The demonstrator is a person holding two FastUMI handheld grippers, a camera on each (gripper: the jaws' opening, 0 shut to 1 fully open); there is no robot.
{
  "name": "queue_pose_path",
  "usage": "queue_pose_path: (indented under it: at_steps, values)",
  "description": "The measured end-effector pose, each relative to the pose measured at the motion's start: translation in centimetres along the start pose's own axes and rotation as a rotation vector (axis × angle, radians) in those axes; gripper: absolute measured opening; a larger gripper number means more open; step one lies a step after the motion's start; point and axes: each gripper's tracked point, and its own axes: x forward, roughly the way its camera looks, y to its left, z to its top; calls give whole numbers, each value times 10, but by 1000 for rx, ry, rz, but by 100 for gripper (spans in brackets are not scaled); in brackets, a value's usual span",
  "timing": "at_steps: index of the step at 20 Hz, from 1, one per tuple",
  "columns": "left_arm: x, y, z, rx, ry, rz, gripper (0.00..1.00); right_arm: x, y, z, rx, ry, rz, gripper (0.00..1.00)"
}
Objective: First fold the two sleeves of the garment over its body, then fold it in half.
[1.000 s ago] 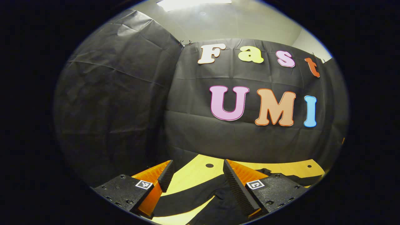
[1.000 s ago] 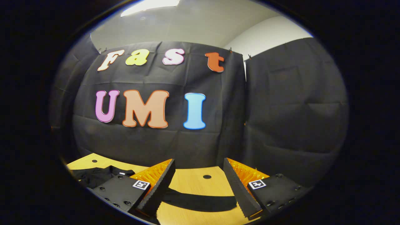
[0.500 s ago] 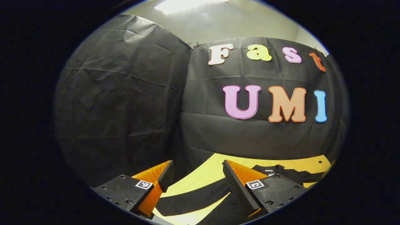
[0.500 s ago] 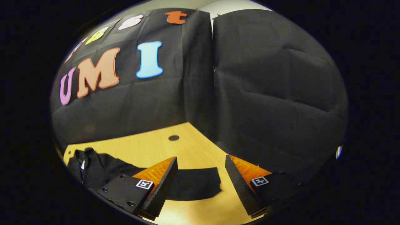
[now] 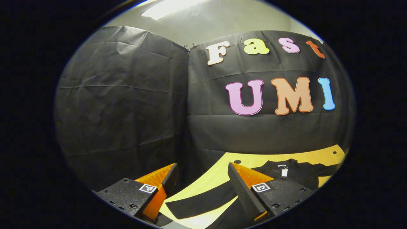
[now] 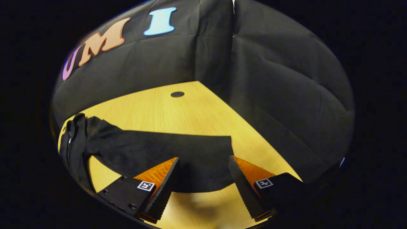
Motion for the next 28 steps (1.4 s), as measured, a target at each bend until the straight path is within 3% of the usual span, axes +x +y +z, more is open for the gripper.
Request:
queue_pose_path:
  at_steps: [1, 2, 4, 9, 11, 16, 18, 19, 20, 21, 22, 28]
  values:
    - [2, -3, -1, 16, 4, -3, 98, -5, -1, -6, -9, 9, 6, 98]
    - [2, -5, -3, 35, 8, -6, 94, 2, 2, 5, 28, -49, 9, 100]
    - [1, -12, -4, 59, 12, -19, 94, 1, 2, -1, 29, -58, 15, 100]
    - [10, -30, -19, 8, 46, -65, 94, 0, 2, 0, 46, -76, 7, 98]
    - [13, -29, -22, 7, 53, -61, 100, 1, 3, 2, 53, -73, 18, 98]
    - [22, -17, -24, 6, 52, -40, 99, -3, 20, 5, 41, -49, 38, 67]
    - [24, -15, -27, -4, 58, -37, 99, -2, 28, 5, 25, -50, 42, 47]
    - [26, -14, -28, -6, 62, -35, 99, -2, 31, 4, 18, -48, 38, 42]
    - [27, -12, -29, -8, 64, -33, 99, -2, 32, 5, 10, -50, 40, 27]
    - [27, -10, -30, -10, 64, -32, 100, -5, 33, 6, 7, -39, 33, 26]
    - [28, -9, -31, -12, 64, -32, 100, -3, 33, 5, 12, -33, 27, 17]
    - [33, 6, -33, -16, 66, -24, 100, -13, 37, 14, 31, 12, 22, 10]
